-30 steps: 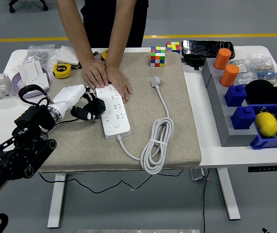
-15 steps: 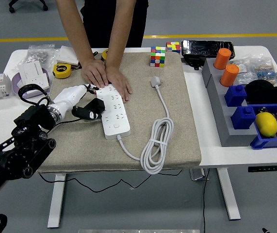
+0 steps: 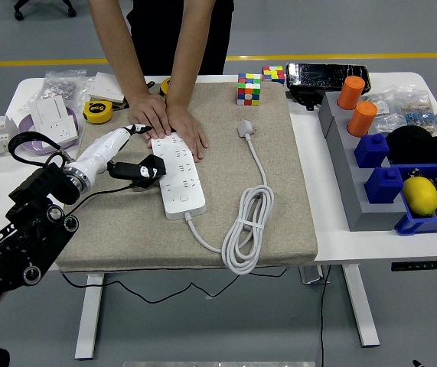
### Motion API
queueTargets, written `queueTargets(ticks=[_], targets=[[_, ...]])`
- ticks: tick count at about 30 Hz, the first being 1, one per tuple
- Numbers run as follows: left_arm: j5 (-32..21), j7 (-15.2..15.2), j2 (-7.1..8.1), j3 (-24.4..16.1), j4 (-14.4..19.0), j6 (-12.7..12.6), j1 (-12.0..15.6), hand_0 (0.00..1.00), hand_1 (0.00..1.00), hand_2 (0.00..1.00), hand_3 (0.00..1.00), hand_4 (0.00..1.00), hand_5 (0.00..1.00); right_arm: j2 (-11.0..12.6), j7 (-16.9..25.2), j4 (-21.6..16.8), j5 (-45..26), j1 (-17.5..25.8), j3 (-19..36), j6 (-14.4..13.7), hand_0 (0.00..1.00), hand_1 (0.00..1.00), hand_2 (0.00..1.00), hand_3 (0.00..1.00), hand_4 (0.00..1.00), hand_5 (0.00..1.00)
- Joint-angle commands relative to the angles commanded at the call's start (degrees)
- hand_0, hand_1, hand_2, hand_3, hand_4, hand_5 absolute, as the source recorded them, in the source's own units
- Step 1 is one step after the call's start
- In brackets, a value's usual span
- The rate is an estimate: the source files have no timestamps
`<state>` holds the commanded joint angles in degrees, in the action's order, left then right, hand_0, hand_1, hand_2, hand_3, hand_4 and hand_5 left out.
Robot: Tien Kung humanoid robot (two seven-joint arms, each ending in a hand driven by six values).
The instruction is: Pick up the plug,place it near the board,insert it into the board,press the button
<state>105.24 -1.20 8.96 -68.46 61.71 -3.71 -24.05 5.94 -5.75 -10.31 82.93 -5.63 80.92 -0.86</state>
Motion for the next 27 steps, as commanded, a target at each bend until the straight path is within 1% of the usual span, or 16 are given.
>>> queueTargets(ticks=[1,3,4,5,7,8,10,11,12,15,16,17,19,23,27], targets=[[-2.15,-0.93,-0.44,-1.12,0.80,-1.94,0.98,0.944,0.986,0.969,0.932,0.998,0.961,0.02,0.02,0.00,0.03,0.05,0.04,-0.02,0.809,0.747,0.744,0.771,0.998,0.979],[-6.57,-3.49,-1.87,-4.12,3.02,-5.82,3.49,0.944,0.986,0.969,0.932,0.998,0.961,0.03,-0.06,0.00,0.30,0.21,0.22,-0.01,0.809,0.747,0.744,0.771,0.998,0.979],[-8.41,-4.27,-2.29,-5.18,3.78,-7.03,4.33,0.944,0.986,0.969,0.932,0.998,0.961,0.01,-0.07,0.00,0.38,0.28,0.30,-0.02,0.809,0.747,0.744,0.771,0.998,0.979],[-10.23,-4.79,-2.61,-5.95,4.39,-7.75,4.96,0.953,0.991,0.967,0.940,0.990,0.998,-0.02,-0.08,0.00,0.44,0.33,0.36,-0.02,0.809,0.747,0.744,0.772,0.998,0.980],[-13.60,-5.81,-3.76,-8.25,7.02,-8.67,7.30,0.953,0.991,0.967,0.940,0.990,0.998,-0.10,-0.07,0.00,0.46,0.41,0.34,0.00,0.809,0.747,0.744,0.772,0.998,0.980],[-14.98,-6.09,-4.07,-8.91,8.09,-8.82,8.20,0.953,0.991,0.967,0.940,0.990,0.998,-0.15,-0.06,0.00,0.46,0.42,0.34,0.00,0.809,0.747,0.744,0.772,0.998,0.980],[-17.79,-6.50,-4.48,-9.83,10.23,-8.86,10.02,0.953,0.991,0.967,0.940,0.990,0.998,-0.27,-0.01,0.00,0.39,0.44,0.31,0.01,0.809,0.747,0.744,0.772,0.998,0.980],[-19.28,-6.69,-4.55,-10.08,11.28,-8.95,10.95,0.959,0.988,0.955,0.935,0.953,0.998,-0.29,0.02,0.00,0.36,0.44,0.28,0.00,0.809,0.748,0.744,0.772,0.998,0.980],[-20.18,-6.83,-4.53,-10.25,12.01,-9.02,11.61,0.959,0.988,0.955,0.935,0.953,0.998,-0.28,0.01,0.00,0.42,0.43,0.35,0.00,0.809,0.748,0.744,0.772,0.998,0.980],[-21.03,-6.86,-4.32,-10.75,13.87,-9.12,13.28,0.959,0.988,0.955,0.935,0.953,0.998,-0.19,0.06,0.00,0.37,0.41,0.45,-0.05,0.809,0.748,0.744,0.772,0.998,0.980],[-20.88,-6.81,-4.28,-10.97,14.38,-9.16,13.83,0.959,0.988,0.955,0.935,0.953,0.998,-0.17,0.03,0.00,0.40,0.42,0.56,-0.06,0.809,0.748,0.744,0.772,0.998,0.980],[-20.67,-6.75,-4.25,-11.19,14.78,-9.24,14.35,0.963,0.981,0.933,0.918,0.958,0.998,-0.13,0.05,0.00,0.32,0.43,0.62,-0.10,0.809,0.747,0.744,0.771,0.998,0.979],[-19.94,-6.55,-4.16,-11.52,15.10,-9.29,14.98,0.963,0.981,0.933,0.918,0.958,0.998,-0.11,0.08,0.00,0.19,0.49,0.70,-0.15,0.809,0.747,0.744,0.771,0.998,0.979],[-17.50,-5.75,-3.75,-11.43,15.35,-9.29,15.65,0.968,0.973,0.926,0.906,0.954,0.998,-0.19,0.01,0.00,0.18,0.71,0.99,-0.18,0.809,0.747,0.744,0.771,0.998,0.978],[-14.69,-5.17,-3.75,-11.33,15.46,-9.16,15.81,0.968,0.973,0.926,0.906,0.954,0.998,-0.37,-0.03,0.00,0.12,0.72,1.00,-0.15,0.809,0.747,0.744,0.771,0.998,0.978]])
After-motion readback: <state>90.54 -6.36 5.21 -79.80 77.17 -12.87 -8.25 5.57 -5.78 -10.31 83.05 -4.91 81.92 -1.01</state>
